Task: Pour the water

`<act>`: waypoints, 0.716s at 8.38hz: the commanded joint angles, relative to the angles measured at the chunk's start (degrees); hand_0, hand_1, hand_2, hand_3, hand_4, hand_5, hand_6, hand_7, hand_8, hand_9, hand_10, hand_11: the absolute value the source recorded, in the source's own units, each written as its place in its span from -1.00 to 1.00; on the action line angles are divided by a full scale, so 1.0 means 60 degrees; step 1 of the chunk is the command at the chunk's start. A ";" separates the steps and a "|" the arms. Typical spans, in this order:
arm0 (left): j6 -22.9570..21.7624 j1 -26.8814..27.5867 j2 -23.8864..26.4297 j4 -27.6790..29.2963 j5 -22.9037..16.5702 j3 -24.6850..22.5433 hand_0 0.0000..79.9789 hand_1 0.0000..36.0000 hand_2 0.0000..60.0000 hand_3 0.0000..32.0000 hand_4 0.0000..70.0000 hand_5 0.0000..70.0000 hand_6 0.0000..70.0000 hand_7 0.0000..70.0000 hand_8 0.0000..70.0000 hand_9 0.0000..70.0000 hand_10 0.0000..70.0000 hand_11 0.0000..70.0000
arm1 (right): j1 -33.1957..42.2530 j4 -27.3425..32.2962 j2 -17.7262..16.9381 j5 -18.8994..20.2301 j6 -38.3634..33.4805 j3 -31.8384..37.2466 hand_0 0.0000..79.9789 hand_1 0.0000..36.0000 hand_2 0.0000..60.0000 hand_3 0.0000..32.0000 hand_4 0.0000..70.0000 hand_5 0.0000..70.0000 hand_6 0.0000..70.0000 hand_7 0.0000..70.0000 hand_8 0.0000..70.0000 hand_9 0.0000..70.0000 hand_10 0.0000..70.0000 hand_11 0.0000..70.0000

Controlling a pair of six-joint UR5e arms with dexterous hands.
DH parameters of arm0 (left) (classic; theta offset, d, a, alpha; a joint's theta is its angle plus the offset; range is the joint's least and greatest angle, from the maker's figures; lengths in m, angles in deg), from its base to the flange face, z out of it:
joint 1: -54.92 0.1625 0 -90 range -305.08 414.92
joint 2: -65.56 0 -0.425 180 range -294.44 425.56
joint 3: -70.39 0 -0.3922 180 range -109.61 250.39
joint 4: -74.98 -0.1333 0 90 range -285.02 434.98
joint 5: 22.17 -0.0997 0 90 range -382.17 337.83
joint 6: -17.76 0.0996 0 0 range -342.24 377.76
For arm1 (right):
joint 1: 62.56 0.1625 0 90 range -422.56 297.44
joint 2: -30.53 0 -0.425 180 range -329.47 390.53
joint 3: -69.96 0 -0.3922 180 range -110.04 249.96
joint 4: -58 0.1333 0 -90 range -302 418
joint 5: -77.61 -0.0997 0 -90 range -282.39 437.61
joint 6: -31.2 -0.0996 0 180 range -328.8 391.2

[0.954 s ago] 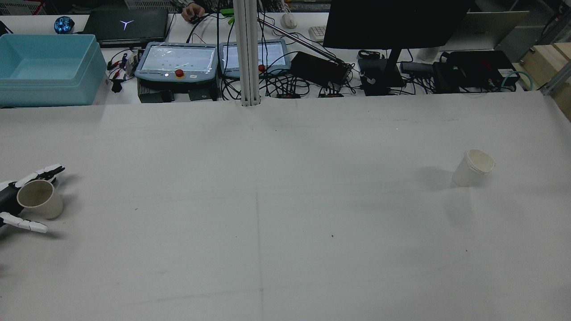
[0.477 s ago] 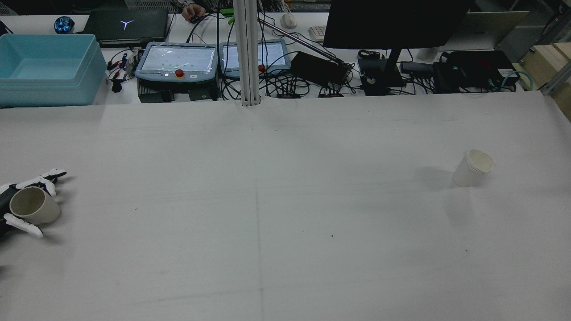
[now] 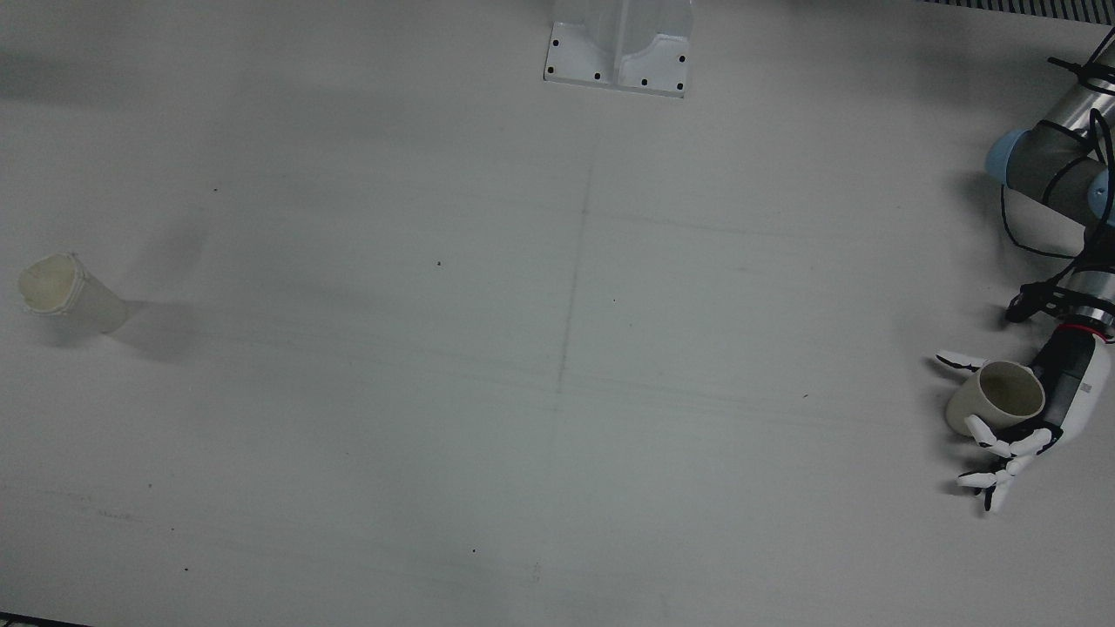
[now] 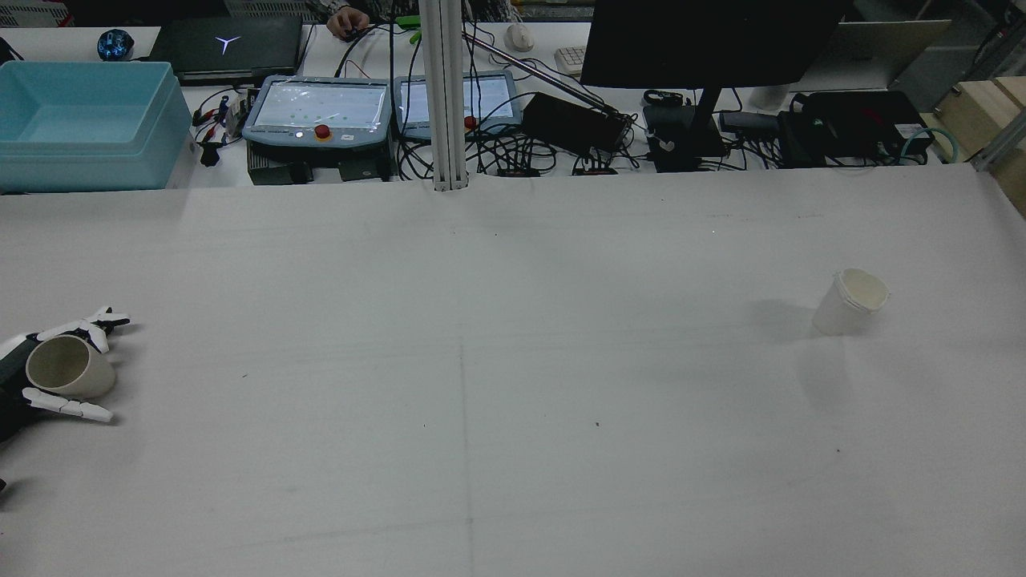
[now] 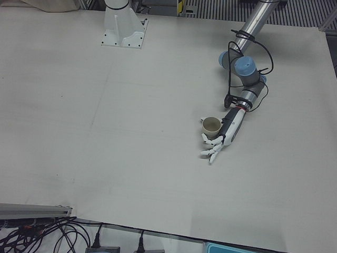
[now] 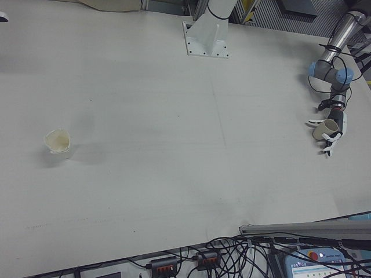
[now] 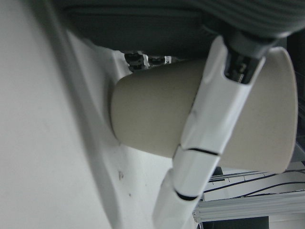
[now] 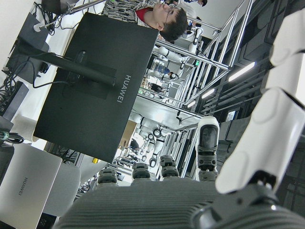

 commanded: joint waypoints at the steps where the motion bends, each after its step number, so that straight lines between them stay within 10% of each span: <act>1: -0.1341 -0.0052 -0.0014 -0.1647 0.0081 -0.0953 0.98 0.96 0.98 -1.00 1.00 1.00 -0.60 -0.28 -0.85 -0.89 -0.78 -0.62 | 0.0652 0.0029 0.0118 0.0045 -0.0144 -0.0101 0.16 -0.33 -0.55 -1.00 -0.77 0.99 -0.84 -0.59 -0.88 -0.82 -0.95 -0.90; 6: -0.2062 -0.0668 0.0000 -0.3423 -0.0051 -0.3370 1.00 1.00 1.00 -1.00 1.00 1.00 -0.47 -0.12 -0.81 -0.83 -0.73 -0.52 | 0.0642 0.0073 0.0017 0.0411 0.0089 -0.0206 0.21 -0.13 -0.40 -1.00 -0.69 1.00 -0.78 -0.50 -0.86 -0.80 -0.95 -0.90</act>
